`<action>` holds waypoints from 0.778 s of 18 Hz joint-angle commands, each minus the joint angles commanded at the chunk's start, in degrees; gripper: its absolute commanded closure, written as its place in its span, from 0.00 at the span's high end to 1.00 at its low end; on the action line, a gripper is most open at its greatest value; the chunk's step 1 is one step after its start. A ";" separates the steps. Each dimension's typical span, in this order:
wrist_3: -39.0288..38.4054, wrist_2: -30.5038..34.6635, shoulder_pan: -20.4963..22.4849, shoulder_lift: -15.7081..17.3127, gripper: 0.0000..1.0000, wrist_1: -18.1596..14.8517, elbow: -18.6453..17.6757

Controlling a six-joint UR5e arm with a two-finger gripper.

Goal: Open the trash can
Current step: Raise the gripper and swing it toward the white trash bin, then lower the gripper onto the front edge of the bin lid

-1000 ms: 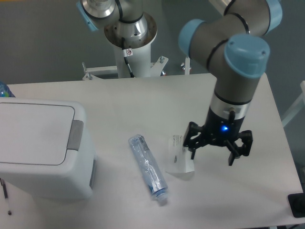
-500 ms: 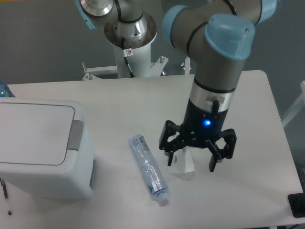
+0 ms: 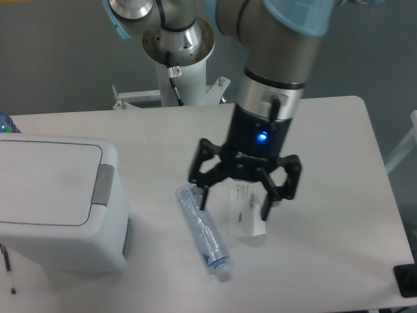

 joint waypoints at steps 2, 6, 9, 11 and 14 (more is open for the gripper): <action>-0.09 0.18 -0.88 2.20 1.00 -3.77 -2.21; -0.71 1.41 -1.94 2.65 1.00 -12.92 -1.25; -3.78 3.07 -3.86 0.55 1.00 -15.39 1.11; -5.19 5.35 -5.53 -2.26 1.00 -19.32 5.15; -5.46 5.71 -6.85 -5.26 1.00 -23.12 9.73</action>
